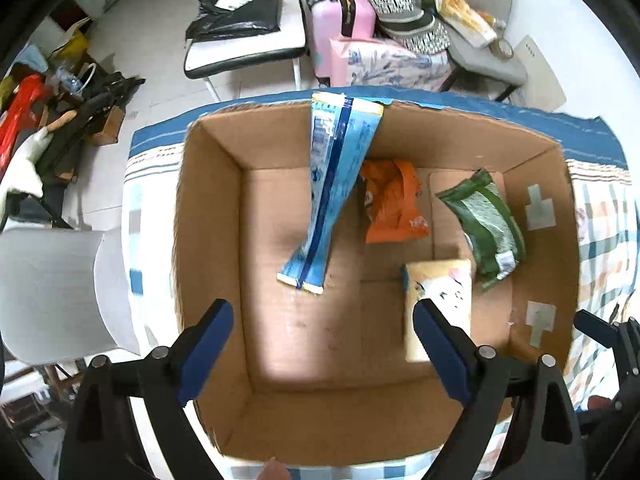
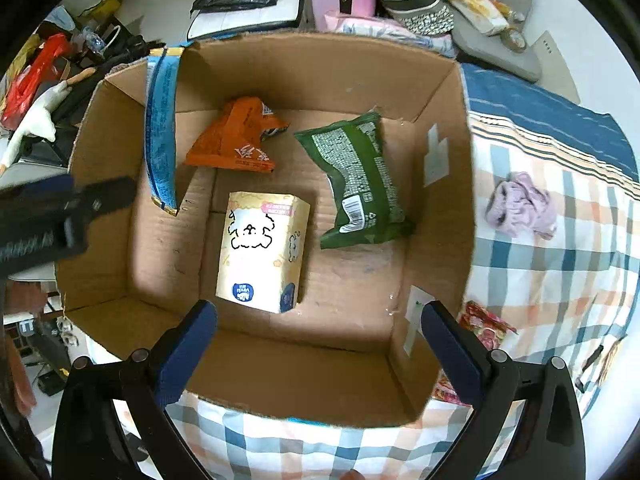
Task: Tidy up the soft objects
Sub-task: 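Carry the blue pack and yellow box into the box and release both, then grasp the lilac cloth with the left tool while the right tool grasps the red bag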
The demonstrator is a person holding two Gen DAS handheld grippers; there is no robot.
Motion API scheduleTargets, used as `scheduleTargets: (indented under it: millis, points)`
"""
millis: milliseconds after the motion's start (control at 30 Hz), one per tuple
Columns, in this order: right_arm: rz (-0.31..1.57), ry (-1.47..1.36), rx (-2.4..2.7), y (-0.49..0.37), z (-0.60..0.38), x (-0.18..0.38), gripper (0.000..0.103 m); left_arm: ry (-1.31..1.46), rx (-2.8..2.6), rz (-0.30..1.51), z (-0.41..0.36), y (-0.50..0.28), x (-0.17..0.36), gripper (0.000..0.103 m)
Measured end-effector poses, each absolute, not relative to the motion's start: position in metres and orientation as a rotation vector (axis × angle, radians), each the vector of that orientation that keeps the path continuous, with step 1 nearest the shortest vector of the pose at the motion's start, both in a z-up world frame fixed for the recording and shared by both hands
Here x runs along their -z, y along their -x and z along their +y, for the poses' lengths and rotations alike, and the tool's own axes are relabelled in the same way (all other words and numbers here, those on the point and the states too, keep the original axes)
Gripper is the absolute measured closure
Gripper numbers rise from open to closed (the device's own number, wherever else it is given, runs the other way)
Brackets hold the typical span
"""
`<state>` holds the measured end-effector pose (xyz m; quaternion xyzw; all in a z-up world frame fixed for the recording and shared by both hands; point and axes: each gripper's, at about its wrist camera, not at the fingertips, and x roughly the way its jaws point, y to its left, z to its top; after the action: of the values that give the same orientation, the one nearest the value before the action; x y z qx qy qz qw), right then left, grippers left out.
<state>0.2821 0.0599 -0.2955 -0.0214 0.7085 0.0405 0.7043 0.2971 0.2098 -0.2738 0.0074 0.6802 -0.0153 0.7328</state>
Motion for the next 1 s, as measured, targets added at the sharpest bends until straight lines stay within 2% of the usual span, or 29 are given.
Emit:
scheduleTargets:
  millis: [600,833,1000]
  points:
    - [1.425,0.019,-0.1,-0.226,0.044,0.214,0.0,0.03,-0.035,1.327,0.204,-0.209,0.201,0.011]
    - [1.389,-0.035,-0.14,-0.209,0.028,0.186,0.0,0.04,-0.016,1.291,0.183,-0.188,0.182,0.011]
    - [1.384,-0.135,-0.09,-0.195,-0.019,0.181,0.0,-0.041,0.001,1.254,0.148,-0.185,0.169,0.011]
